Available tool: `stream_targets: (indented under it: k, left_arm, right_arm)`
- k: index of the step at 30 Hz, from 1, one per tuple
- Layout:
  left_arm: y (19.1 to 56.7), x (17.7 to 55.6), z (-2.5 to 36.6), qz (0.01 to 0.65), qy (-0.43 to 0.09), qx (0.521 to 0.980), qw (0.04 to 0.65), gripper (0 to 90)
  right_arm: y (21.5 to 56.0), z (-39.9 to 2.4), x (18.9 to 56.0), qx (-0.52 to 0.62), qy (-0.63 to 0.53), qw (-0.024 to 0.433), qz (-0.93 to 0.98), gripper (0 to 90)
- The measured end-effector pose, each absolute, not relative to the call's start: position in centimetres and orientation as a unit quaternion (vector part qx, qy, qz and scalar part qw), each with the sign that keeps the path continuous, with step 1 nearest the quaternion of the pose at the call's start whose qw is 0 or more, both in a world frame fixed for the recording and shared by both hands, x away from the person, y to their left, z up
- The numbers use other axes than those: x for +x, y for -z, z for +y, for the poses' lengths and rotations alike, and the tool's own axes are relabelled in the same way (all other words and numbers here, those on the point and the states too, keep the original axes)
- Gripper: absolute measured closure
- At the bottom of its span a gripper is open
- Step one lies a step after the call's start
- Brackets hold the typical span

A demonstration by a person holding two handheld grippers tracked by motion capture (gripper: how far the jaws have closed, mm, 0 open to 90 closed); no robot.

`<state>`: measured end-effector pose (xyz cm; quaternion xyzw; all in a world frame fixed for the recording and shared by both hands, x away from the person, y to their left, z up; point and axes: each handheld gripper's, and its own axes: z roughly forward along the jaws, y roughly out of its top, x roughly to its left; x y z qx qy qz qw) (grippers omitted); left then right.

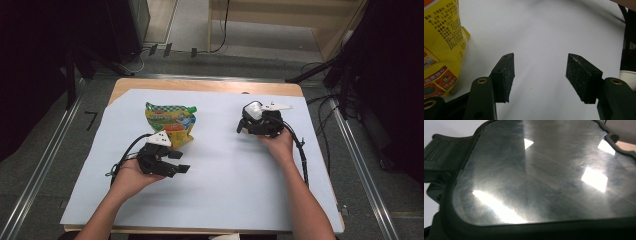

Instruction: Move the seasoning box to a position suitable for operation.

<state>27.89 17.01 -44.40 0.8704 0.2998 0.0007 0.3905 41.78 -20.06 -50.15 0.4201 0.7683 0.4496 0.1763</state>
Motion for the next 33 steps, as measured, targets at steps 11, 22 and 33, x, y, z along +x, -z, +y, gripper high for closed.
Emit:
stream_targets:
  k: [11, 22, 33]
  left_arm:
    - [44.3, 28.4, 16.1, 0.286, 0.005, 0.873, 0.394, 41.1]
    - [44.3, 29.1, 15.4, 0.279, 0.012, 0.873, 0.399, 41.7]
    - [44.4, 29.8, 14.7, 0.273, 0.018, 0.878, 0.394, 42.5]
  right_arm:
    - [47.8, -20.0, 36.5, 0.392, -0.468, 0.175, 0.773, 15.7]
    - [48.3, -19.5, 32.9, 0.388, -0.458, 0.163, 0.783, 15.6]
    - [48.4, -19.1, 30.8, 0.382, -0.456, 0.154, 0.789, 15.7]
